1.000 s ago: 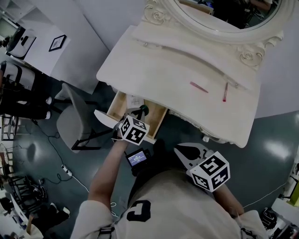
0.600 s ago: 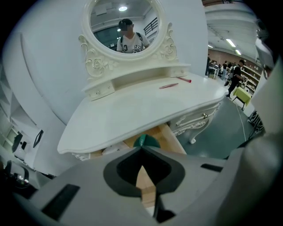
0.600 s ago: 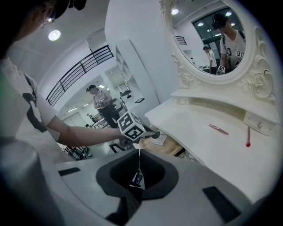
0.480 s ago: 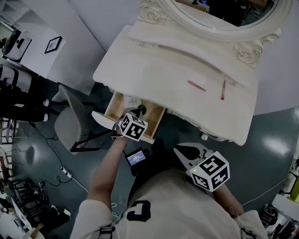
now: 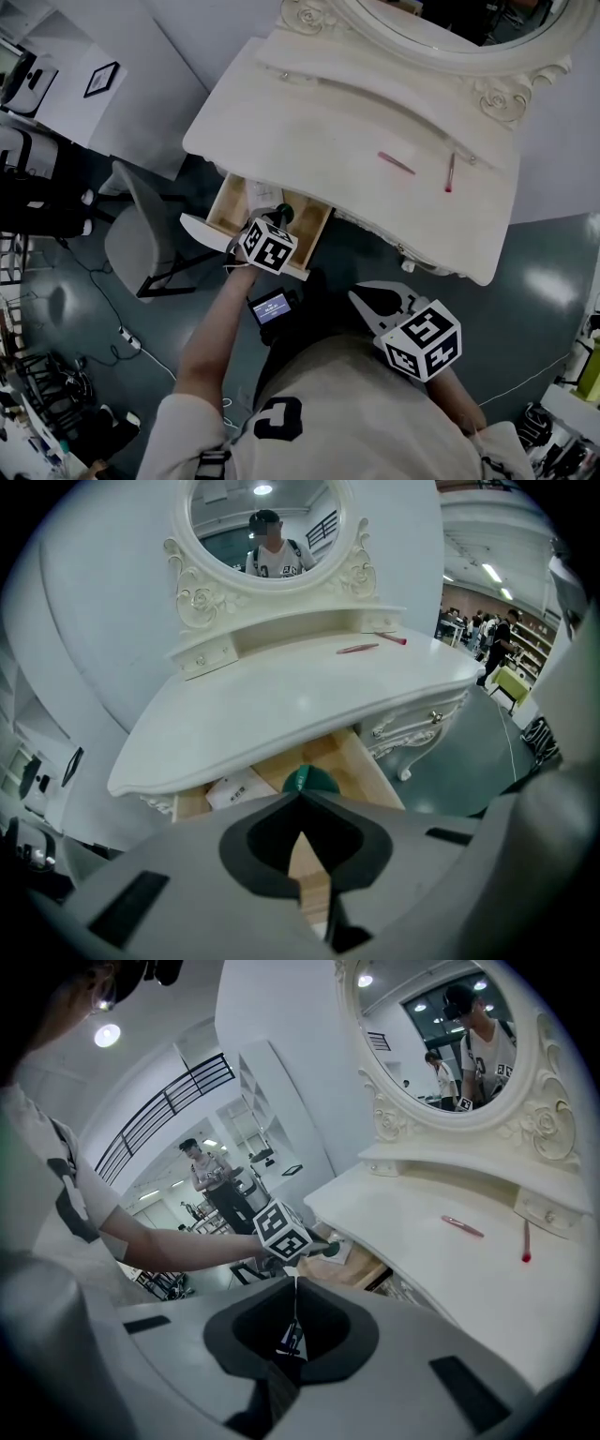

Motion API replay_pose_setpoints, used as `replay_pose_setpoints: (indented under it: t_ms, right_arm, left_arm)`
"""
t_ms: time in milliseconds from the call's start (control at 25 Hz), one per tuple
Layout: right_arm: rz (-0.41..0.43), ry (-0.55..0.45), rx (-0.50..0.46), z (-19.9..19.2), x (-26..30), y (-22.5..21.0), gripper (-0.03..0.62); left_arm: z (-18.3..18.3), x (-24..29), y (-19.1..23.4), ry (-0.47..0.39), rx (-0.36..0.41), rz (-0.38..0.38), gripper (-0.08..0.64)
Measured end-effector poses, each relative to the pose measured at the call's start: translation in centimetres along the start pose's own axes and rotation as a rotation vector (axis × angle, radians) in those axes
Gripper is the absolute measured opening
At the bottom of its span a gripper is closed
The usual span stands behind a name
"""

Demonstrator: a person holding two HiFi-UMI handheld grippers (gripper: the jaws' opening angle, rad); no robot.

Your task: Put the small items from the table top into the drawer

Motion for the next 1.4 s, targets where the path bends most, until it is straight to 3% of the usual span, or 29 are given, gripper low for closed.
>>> replay_pose_setpoints:
  t_ms: [480,1040,1400]
  right_arm:
    - [-0.007,0.009,0.031,-0.5,0.4,-0.3,0.028]
    - [-0.050,0.004,0.097,-0.8,0.3,-1.4,0.028]
    - [-0.059,0.018,0.114,-0.7,0.6,-1.6,0.028]
  left_arm:
    - [0.2,2.2,-0.5,0.024,-0.025,-0.054,0.058]
    - [0.3,5.7,-1.8,0.105,0.046,-0.105,0.058]
    - [-1.0,7.4,-1.8,0.165,0.036,-0.132,0.058]
Point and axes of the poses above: the fingertips, and each gripper's own axes: x forward along the fingers, y to its left, z out of its top, the point moved 7 cm from there along -x, backward along the fingers, and after that the axes turned 1 degree about -z, right-handed, at the moved point
